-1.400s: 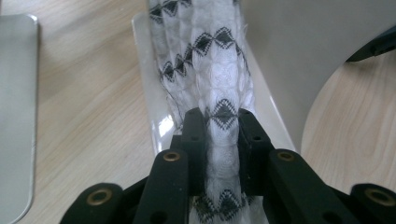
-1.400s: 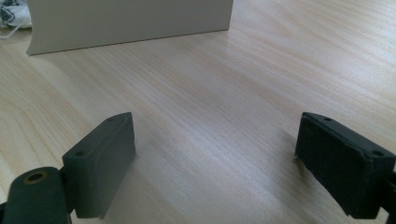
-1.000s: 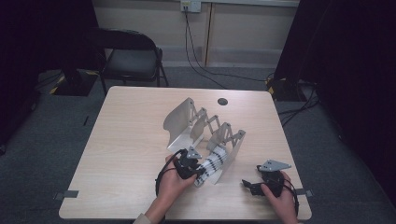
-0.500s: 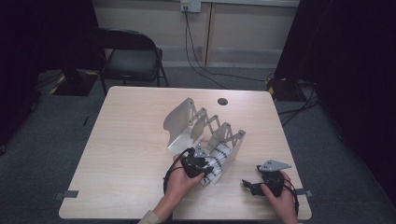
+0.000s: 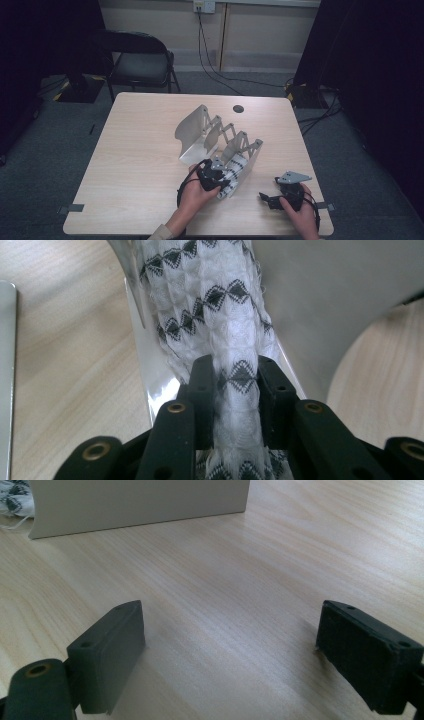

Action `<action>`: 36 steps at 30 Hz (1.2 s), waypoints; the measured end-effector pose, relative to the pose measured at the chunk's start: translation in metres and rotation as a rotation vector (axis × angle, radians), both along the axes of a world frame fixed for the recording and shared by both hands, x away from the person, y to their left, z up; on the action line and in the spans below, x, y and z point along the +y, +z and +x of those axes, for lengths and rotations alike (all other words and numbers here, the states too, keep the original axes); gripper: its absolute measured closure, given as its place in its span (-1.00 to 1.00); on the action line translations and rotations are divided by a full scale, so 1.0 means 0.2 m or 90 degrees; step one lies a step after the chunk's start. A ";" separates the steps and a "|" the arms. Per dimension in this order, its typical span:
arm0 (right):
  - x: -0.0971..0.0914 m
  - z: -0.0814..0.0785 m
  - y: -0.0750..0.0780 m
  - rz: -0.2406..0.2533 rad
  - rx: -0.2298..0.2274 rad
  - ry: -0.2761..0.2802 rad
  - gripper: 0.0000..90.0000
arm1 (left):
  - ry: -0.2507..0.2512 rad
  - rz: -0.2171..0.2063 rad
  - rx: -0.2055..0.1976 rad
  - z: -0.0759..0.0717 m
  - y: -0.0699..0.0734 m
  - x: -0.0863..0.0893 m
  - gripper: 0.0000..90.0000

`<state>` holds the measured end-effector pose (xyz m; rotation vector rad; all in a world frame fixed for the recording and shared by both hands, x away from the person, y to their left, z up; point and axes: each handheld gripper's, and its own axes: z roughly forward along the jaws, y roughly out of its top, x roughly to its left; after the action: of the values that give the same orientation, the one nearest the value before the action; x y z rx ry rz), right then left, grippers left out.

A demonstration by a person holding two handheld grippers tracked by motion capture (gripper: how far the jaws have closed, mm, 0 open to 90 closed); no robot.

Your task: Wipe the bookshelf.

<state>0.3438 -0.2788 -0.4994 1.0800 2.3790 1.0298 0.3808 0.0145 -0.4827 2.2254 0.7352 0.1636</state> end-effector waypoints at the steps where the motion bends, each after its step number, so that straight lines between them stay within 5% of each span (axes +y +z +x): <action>1: 0.00 0.00 0.00 0.000 0.001 0.000 -0.75 | -0.005 0.005 -0.002 -0.01 0.00 0.01 0.63; 11: 0.00 0.00 0.00 0.000 0.000 0.000 -0.75 | -0.017 0.015 0.020 -0.08 0.02 0.08 0.68; 16: 0.00 0.00 0.00 0.000 0.001 0.000 -0.75 | -0.013 0.014 0.018 -0.06 0.04 0.06 0.68; 24: 0.00 0.00 0.00 0.000 0.001 0.000 -0.75 | 0.000 -0.024 0.002 0.01 0.06 -0.03 0.60; 36: 0.00 0.00 0.00 0.000 0.001 0.000 -0.75 | -0.006 -0.005 0.016 0.01 0.02 -0.03 0.63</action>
<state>0.3436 -0.2787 -0.4994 1.0809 2.3801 1.0299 0.3828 0.0083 -0.4795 2.2266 0.7375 0.1286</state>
